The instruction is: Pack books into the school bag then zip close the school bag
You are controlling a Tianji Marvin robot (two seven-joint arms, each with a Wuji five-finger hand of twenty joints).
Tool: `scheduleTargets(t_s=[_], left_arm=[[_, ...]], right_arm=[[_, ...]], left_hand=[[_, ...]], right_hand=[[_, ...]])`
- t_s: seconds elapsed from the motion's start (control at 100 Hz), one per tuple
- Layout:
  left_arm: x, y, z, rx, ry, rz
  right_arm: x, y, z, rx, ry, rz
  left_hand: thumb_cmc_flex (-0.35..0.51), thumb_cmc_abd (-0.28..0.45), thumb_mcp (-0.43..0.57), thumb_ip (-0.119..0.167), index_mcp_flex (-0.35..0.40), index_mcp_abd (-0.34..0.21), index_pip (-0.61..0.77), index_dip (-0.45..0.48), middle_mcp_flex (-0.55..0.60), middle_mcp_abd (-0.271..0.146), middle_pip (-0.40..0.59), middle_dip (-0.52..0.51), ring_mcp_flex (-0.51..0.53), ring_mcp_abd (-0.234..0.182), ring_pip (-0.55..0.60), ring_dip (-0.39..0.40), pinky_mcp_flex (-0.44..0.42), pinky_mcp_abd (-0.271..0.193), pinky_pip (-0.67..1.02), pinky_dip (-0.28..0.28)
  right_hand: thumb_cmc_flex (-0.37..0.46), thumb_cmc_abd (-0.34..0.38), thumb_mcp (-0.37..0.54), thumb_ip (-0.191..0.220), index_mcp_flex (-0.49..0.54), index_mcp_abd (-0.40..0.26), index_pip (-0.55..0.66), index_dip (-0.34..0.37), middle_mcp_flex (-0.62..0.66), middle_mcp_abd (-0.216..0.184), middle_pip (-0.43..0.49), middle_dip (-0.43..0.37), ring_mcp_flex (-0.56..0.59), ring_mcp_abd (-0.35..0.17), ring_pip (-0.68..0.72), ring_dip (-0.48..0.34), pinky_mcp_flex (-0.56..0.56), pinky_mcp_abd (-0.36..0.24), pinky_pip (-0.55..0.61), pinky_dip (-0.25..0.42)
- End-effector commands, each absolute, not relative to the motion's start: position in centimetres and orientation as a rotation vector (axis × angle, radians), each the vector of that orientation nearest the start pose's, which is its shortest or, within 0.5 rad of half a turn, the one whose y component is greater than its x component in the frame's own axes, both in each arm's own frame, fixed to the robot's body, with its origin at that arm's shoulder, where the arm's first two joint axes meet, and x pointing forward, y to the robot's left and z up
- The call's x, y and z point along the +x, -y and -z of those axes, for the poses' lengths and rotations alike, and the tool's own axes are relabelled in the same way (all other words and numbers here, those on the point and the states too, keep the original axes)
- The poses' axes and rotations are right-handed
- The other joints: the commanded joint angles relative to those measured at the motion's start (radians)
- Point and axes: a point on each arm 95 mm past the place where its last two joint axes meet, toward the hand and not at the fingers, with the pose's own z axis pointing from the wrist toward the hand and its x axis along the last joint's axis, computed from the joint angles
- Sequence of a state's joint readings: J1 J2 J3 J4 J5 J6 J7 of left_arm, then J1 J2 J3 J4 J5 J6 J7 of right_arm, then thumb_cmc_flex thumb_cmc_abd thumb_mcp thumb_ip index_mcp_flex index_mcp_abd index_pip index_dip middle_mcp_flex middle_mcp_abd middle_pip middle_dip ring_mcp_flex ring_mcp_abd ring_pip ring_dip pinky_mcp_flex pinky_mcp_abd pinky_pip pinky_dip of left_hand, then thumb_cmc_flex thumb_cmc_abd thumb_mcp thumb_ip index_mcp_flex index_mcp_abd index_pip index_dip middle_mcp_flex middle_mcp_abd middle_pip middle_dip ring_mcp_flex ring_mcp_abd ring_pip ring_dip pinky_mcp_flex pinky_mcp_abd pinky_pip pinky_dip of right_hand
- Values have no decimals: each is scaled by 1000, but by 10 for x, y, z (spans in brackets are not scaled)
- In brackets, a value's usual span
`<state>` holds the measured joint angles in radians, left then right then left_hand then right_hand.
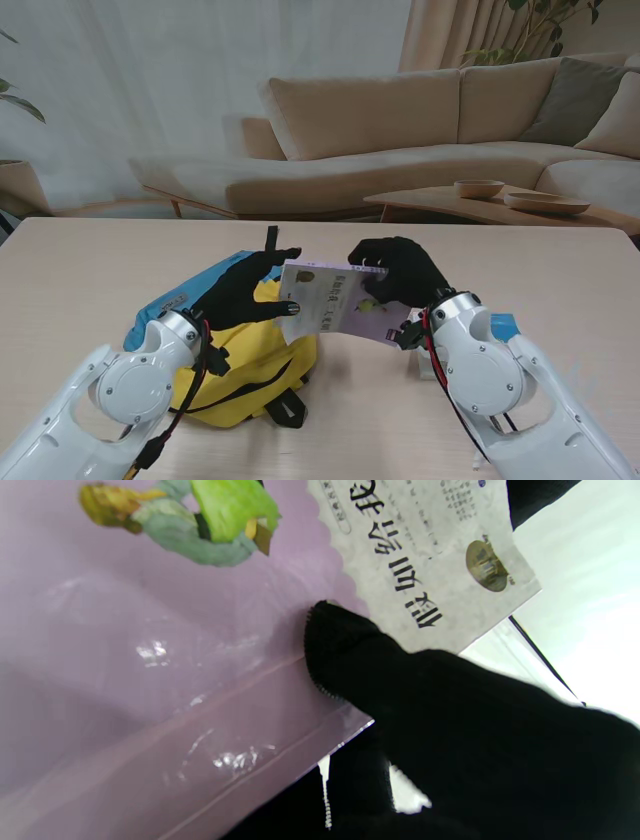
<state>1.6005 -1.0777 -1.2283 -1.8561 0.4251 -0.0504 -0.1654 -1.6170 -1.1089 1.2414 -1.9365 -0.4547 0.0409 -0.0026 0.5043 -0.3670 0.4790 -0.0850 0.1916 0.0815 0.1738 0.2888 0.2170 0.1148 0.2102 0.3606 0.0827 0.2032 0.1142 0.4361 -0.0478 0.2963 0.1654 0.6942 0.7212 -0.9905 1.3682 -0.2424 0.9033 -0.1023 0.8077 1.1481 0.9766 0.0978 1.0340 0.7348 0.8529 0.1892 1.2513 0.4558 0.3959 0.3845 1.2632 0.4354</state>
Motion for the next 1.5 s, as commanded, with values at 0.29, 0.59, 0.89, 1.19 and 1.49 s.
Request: scheduleTargets(t_s=[0.29, 0.59, 0.89, 1.19, 1.49], left_arm=[[376, 54, 253, -1659, -1482, 2070], [373, 54, 250, -1661, -1482, 2087], [372, 52, 247, -1677, -1415, 2133], [371, 46, 243, -1691, -1305, 2149], [366, 36, 240, -1678, -1221, 2166]], right_arm=[[358, -80, 222, -1827, 1321, 2541], [354, -92, 223, -1827, 1312, 2538], [353, -90, 224, -1825, 1321, 2522], [350, -76, 219, -1736, 1431, 2545], [356, -47, 216, -1700, 1525, 2601]], left_hand=[[105, -42, 148, -6, 32, 59, 484, 268, 224, 67, 209, 166, 208, 112, 294, 211, 104, 83, 422, 186], [587, 10, -94, -9, 262, -56, 922, 528, 679, 47, 364, 480, 596, 252, 735, 333, 359, 213, 1155, 66], [729, 32, -138, 21, 352, -60, 885, 507, 728, 147, 373, 488, 819, 274, 842, 324, 633, 253, 1270, 74], [698, -10, -8, -12, 366, -67, 889, 590, 747, 144, 377, 560, 829, 270, 869, 361, 624, 255, 1299, 56], [672, -25, 50, -31, 367, -70, 895, 619, 758, 131, 378, 588, 832, 262, 875, 374, 622, 255, 1302, 65]], right_hand=[[182, 219, 112, 167, 174, -171, 324, 179, 110, 14, 193, 87, 115, 21, 154, 60, 1, 17, 36, 20], [181, 225, 107, 163, 171, -173, 321, 180, 107, 11, 190, 84, 113, 20, 152, 60, -1, 16, 36, 21], [169, 281, -30, 128, 35, -179, 188, 23, 23, 2, 57, -39, 28, 3, -48, 1, -79, 13, -38, -14], [-226, 322, -92, 227, -406, -72, -115, -468, -390, -73, -260, -314, -293, -119, -595, -37, -268, -44, -231, -130], [-322, 304, -404, 136, -652, -13, -289, -679, -677, -82, -417, -413, -486, -171, -889, -143, -334, -101, -357, -205]])
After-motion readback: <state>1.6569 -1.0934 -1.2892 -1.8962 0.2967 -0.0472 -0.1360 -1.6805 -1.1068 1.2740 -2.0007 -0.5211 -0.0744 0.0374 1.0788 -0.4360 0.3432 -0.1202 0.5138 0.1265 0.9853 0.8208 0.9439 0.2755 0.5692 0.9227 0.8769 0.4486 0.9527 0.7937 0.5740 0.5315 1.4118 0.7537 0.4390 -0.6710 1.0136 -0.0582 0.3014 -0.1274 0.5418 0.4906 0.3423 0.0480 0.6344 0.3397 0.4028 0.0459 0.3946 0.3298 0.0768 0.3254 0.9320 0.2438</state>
